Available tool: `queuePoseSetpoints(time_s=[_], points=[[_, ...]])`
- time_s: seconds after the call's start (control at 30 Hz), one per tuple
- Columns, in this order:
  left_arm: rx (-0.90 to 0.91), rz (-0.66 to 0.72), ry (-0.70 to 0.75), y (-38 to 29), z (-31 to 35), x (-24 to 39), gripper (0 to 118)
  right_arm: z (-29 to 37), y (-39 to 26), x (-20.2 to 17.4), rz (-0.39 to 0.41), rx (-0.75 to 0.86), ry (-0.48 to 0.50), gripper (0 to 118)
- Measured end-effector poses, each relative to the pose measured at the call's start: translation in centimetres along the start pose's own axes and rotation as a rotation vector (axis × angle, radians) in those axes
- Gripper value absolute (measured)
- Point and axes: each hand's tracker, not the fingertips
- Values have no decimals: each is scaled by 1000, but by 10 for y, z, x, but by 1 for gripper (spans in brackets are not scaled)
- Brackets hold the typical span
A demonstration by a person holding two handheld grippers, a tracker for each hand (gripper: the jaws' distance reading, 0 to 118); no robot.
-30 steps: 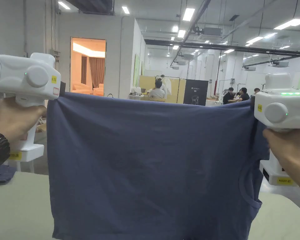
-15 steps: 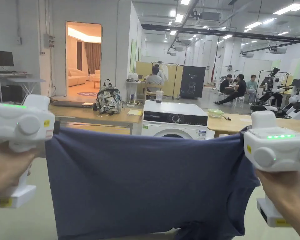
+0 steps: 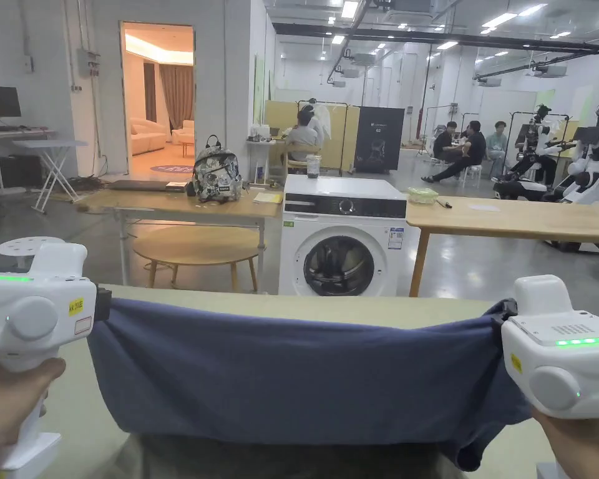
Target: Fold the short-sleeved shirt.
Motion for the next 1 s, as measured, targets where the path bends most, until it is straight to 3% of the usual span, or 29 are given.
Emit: queuePoseSetpoints(time_s=[0.57,0.77,1.0], points=[[-95,77,16,-142,86,-11,0,104,-93,-7,8,-156,61,1],[-195,117,10,-202,100,-17,0,128,-141,-13,45,-319,111,1],[-374,43,19,-257,93,-11,0,141,-206,-23,76,-549,151,1]])
